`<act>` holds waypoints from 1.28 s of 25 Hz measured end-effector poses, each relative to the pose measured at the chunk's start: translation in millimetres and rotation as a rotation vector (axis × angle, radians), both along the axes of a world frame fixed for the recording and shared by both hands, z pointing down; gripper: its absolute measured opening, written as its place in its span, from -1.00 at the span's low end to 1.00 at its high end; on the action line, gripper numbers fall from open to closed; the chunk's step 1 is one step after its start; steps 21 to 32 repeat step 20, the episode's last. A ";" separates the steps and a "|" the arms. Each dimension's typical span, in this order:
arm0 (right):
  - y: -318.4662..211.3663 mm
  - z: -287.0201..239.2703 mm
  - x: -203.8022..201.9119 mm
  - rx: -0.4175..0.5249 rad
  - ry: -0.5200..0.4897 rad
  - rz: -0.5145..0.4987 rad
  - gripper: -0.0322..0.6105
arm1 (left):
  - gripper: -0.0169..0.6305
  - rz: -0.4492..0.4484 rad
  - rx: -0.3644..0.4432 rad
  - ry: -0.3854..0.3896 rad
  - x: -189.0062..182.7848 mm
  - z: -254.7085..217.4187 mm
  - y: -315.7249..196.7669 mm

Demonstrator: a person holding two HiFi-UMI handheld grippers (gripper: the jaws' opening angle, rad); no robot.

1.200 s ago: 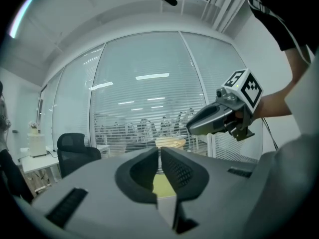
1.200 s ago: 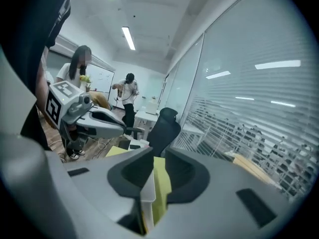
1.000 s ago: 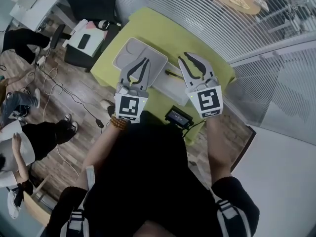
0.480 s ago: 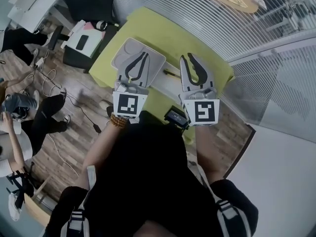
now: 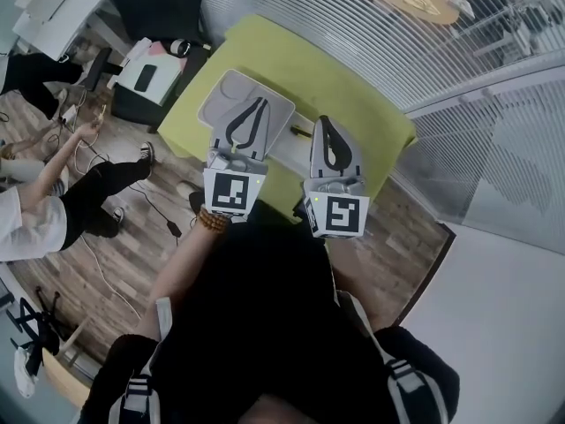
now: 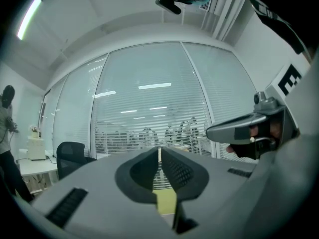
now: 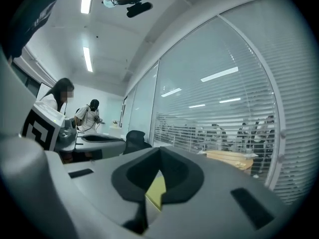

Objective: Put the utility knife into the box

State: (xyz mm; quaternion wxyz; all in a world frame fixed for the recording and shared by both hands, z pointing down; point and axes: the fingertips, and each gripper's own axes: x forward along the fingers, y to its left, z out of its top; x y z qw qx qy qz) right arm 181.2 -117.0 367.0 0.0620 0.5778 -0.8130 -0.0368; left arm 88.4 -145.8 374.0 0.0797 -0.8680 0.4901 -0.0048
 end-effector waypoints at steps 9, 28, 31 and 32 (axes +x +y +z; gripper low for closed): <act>0.4 13.5 0.1 -0.047 -0.012 -0.002 -0.91 | -0.91 0.015 -0.012 -0.015 6.7 7.1 6.1; 11.6 16.3 -1.4 -0.056 0.004 -0.009 -0.91 | -0.91 0.011 -0.046 -0.004 5.4 15.9 20.4; 11.6 16.3 -1.4 -0.056 0.004 -0.009 -0.91 | -0.91 0.011 -0.046 -0.004 5.4 15.9 20.4; 11.6 16.3 -1.4 -0.056 0.004 -0.009 -0.91 | -0.91 0.011 -0.046 -0.004 5.4 15.9 20.4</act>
